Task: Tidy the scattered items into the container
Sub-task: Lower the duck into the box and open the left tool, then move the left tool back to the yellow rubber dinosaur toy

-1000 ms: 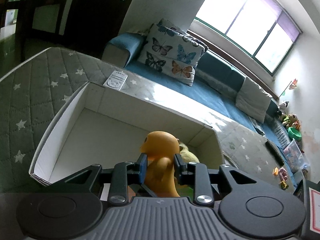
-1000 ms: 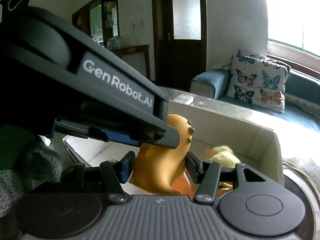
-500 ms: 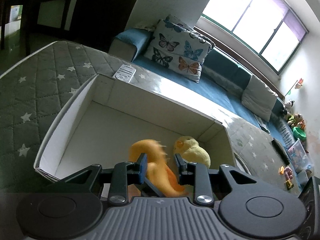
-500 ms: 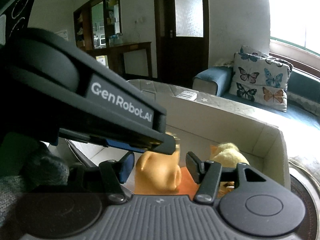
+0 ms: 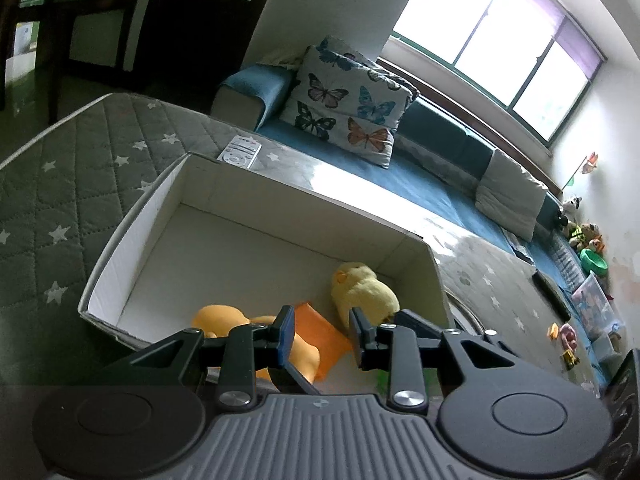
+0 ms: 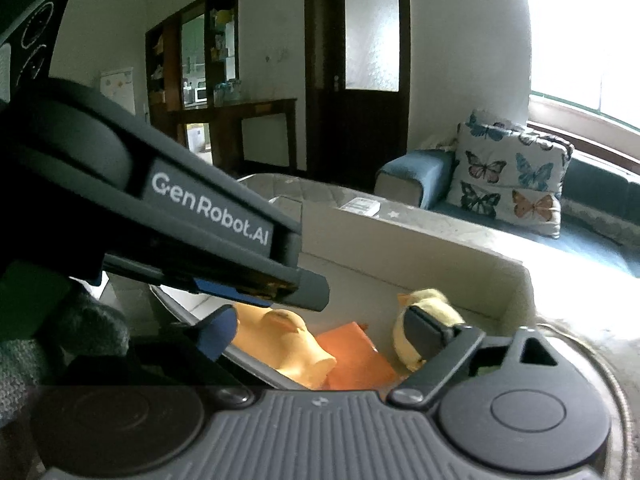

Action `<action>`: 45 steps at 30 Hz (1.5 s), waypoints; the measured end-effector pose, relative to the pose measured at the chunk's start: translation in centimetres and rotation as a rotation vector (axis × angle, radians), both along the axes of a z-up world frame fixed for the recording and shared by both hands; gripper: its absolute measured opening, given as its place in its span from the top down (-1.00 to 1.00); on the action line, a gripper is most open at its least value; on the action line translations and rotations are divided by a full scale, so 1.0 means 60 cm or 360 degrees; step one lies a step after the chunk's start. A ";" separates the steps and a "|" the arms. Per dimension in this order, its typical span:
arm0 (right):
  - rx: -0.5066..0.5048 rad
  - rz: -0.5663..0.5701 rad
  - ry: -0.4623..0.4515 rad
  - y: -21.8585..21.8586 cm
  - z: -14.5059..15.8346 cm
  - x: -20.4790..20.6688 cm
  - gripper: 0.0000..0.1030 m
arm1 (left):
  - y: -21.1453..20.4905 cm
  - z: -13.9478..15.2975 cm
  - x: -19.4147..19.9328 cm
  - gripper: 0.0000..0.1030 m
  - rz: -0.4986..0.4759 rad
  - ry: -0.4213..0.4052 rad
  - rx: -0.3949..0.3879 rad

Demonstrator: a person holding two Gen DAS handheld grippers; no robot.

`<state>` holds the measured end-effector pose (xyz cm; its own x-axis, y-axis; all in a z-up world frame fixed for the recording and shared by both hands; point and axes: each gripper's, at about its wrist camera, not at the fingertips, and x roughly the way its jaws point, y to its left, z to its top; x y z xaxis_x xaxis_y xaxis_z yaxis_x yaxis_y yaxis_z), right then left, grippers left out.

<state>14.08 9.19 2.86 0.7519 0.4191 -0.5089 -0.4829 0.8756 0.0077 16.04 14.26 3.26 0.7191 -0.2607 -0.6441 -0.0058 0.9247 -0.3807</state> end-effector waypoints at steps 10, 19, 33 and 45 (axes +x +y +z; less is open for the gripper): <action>-0.0034 -0.0064 -0.0118 -0.040 0.020 -0.067 -1.00 | -0.038 0.012 -0.038 0.37 -0.0069 -0.0018 0.0011; -0.0084 -0.0101 -0.0210 -0.079 0.021 -0.124 -1.00 | -0.088 0.011 -0.071 0.37 -0.0172 -0.0024 0.0013; -0.0108 -0.0191 -0.0089 -0.177 -0.008 -0.176 -1.00 | -0.179 -0.010 -0.107 0.37 -0.0363 0.0003 0.0026; -0.0100 -0.0326 0.0042 -0.244 -0.036 -0.151 -0.89 | -0.224 -0.049 -0.069 0.37 -0.0366 0.0122 -0.0052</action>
